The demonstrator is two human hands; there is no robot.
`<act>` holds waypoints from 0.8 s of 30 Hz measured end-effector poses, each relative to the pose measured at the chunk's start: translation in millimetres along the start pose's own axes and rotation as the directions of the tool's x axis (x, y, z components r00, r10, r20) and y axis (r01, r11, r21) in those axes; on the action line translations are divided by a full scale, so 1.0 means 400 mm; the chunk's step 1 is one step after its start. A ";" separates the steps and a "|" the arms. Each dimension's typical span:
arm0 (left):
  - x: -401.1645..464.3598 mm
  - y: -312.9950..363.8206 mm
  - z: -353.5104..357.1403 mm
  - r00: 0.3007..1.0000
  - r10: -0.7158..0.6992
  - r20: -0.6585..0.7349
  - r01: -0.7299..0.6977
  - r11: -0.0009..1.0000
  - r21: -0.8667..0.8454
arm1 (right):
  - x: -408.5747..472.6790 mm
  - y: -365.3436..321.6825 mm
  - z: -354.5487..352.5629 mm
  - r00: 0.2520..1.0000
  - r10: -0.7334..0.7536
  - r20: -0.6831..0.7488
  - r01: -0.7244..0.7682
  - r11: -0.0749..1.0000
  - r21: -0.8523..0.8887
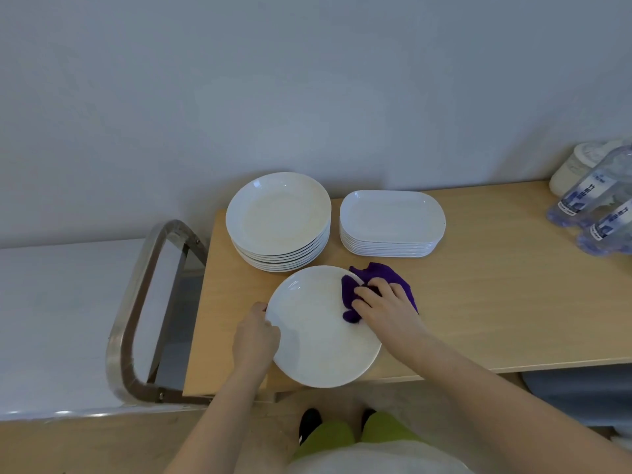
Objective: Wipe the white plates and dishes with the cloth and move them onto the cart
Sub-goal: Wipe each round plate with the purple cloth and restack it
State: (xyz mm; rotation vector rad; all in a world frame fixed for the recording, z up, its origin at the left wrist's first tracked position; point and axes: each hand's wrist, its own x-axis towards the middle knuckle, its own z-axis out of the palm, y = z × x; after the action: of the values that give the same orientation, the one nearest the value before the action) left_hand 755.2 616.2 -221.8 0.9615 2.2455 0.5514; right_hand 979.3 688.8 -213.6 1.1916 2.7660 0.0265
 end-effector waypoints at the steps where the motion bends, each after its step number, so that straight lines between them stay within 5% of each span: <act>1: 0.001 0.000 0.000 1.000 -0.003 0.000 0.003 1.000 -0.003 | 0.010 0.003 -0.009 0.999 0.051 -0.012 -0.051 0.999 0.004; 7: 0.002 -0.019 0.001 1.000 -0.020 -0.024 0.019 0.999 -0.034 | -0.004 0.094 -0.009 0.942 0.323 -0.096 -0.307 0.940 0.150; 20: -0.002 -0.013 0.005 0.996 -0.061 -0.067 0.055 0.994 -0.092 | -0.064 0.085 0.047 0.874 0.486 -0.013 -0.481 0.869 0.112; 24: 0.003 0.004 -0.025 0.997 -0.057 -0.054 0.055 0.998 -0.026 | -0.018 0.067 -0.020 0.858 0.502 -0.105 -0.483 0.860 0.163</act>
State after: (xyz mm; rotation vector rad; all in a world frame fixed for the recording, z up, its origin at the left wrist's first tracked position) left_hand 748.4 617.0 -214.2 0.8783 2.3017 0.5850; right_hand 1002.7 702.2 -203.0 1.9817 2.5188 -0.0207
